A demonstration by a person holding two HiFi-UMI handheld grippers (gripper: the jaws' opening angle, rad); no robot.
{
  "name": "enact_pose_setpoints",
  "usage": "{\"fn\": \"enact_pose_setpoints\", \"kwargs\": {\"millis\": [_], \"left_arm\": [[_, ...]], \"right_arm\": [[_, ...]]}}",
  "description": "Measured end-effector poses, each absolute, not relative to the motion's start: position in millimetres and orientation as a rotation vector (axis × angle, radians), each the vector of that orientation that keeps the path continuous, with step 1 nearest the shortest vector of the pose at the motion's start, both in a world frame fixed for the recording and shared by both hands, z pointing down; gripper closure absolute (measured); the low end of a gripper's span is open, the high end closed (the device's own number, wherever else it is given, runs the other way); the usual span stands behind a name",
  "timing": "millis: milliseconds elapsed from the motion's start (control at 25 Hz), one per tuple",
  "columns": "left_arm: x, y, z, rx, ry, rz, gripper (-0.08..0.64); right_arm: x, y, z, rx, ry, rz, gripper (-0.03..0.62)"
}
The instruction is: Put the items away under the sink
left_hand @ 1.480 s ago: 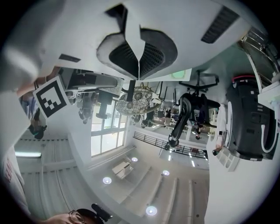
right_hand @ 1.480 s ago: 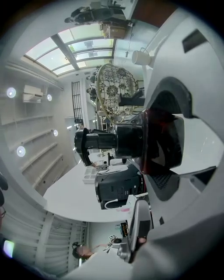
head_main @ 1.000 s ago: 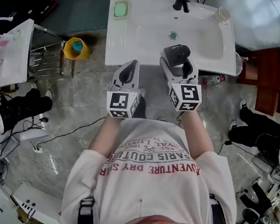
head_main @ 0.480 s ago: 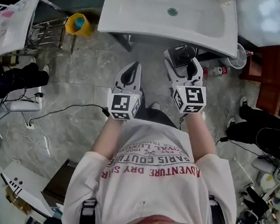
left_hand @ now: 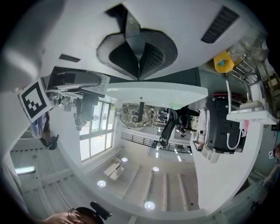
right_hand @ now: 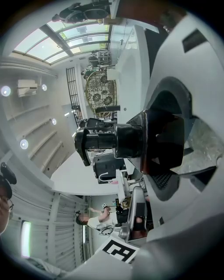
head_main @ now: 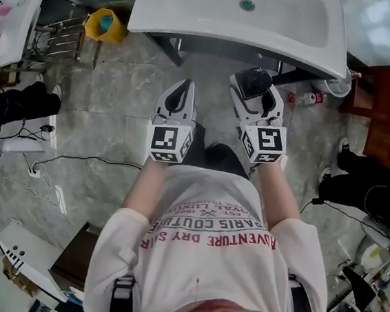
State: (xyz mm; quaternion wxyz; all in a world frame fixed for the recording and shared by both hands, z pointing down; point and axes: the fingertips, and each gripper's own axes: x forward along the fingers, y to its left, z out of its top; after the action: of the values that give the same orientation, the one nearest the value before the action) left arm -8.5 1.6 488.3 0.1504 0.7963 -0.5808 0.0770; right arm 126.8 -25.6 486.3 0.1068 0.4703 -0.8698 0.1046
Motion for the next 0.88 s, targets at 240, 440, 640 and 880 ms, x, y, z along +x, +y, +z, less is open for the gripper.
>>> {"fn": "enact_pose_setpoints", "kwargs": {"millis": [240, 440, 640, 880], "left_arm": [[-20.3, -26.4, 576.2, 2.325, -1.689, 0.211, 0.532], [-27.2, -47.1, 650.9, 2.378, -1.704, 0.195, 0.532], [-37.3, -66.1, 715.8, 2.393, -1.772, 0.163, 0.532], [-38.2, -78.0, 753.7, 2.462, -1.797, 0.139, 0.532]], "right_arm": [[116.1, -45.2, 578.3, 1.391, -2.578, 0.293, 0.232], [109.0, -63.3, 655.1, 1.397, -2.602, 0.228, 0.232], [106.3, -76.7, 730.7, 1.427, -2.604, 0.204, 0.232], [102.8, -90.9, 778.7, 1.449, -2.606, 0.148, 0.232]]}}
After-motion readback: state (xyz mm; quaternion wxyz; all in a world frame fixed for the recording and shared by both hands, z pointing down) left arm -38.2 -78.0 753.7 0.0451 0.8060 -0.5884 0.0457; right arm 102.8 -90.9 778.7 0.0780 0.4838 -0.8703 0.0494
